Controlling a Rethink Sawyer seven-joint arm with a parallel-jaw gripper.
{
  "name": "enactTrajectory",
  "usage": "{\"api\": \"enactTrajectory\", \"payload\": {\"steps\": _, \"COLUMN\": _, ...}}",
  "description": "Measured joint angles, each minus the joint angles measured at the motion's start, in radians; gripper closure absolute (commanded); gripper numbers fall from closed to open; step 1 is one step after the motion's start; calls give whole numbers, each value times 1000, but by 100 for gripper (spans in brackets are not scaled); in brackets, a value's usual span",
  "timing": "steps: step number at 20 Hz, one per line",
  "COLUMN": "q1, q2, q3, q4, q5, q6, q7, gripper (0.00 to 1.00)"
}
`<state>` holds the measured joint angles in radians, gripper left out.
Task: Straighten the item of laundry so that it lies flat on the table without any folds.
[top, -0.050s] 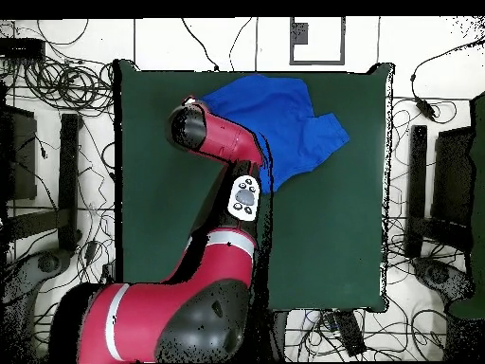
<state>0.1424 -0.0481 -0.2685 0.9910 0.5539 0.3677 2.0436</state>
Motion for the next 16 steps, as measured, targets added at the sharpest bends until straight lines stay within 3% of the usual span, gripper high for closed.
{"api": "enactTrajectory", "payload": {"steps": 16, "q1": 0, "q2": -14, "q3": -5, "q4": 0, "q5": -4, "q6": 49, "q7": 0, "gripper": 0}}
